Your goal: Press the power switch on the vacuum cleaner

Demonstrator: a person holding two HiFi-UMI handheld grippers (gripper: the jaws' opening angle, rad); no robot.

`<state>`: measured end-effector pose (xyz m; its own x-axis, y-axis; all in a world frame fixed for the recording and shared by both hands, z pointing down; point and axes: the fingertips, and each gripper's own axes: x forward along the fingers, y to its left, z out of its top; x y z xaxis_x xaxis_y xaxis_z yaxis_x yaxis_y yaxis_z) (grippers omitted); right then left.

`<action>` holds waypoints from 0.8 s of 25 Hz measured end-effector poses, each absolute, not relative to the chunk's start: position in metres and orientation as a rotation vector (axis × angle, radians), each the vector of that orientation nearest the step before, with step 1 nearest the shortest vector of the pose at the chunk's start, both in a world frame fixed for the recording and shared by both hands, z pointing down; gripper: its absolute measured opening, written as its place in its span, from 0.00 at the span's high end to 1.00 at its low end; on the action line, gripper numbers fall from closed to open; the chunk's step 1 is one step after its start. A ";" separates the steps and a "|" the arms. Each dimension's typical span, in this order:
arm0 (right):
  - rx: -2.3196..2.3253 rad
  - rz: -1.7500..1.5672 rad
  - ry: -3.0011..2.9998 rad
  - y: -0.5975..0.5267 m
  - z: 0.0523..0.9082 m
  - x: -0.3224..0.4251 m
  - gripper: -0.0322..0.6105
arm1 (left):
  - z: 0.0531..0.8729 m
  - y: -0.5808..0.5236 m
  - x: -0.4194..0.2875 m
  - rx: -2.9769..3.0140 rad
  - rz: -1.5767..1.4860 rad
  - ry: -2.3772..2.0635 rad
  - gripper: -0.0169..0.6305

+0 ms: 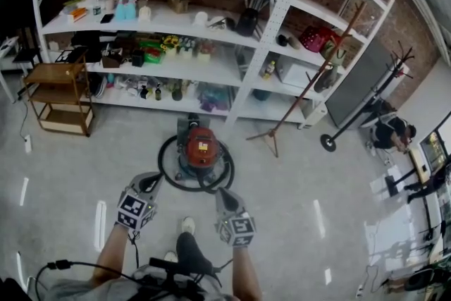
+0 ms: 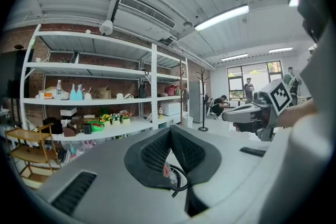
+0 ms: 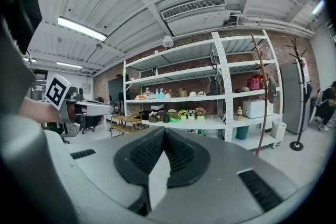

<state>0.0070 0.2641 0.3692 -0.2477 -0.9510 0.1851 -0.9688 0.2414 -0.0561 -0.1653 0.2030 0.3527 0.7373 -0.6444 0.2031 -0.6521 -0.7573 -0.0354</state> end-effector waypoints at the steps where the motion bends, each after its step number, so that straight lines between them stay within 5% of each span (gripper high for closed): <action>1: 1.851 0.240 -2.388 0.258 0.371 0.009 0.93 | 0.354 0.197 -0.164 2.893 0.314 -1.086 0.96; 20: 1.807 0.285 -2.425 0.106 0.380 0.062 0.93 | 0.356 0.050 -0.109 2.878 0.351 -1.114 0.96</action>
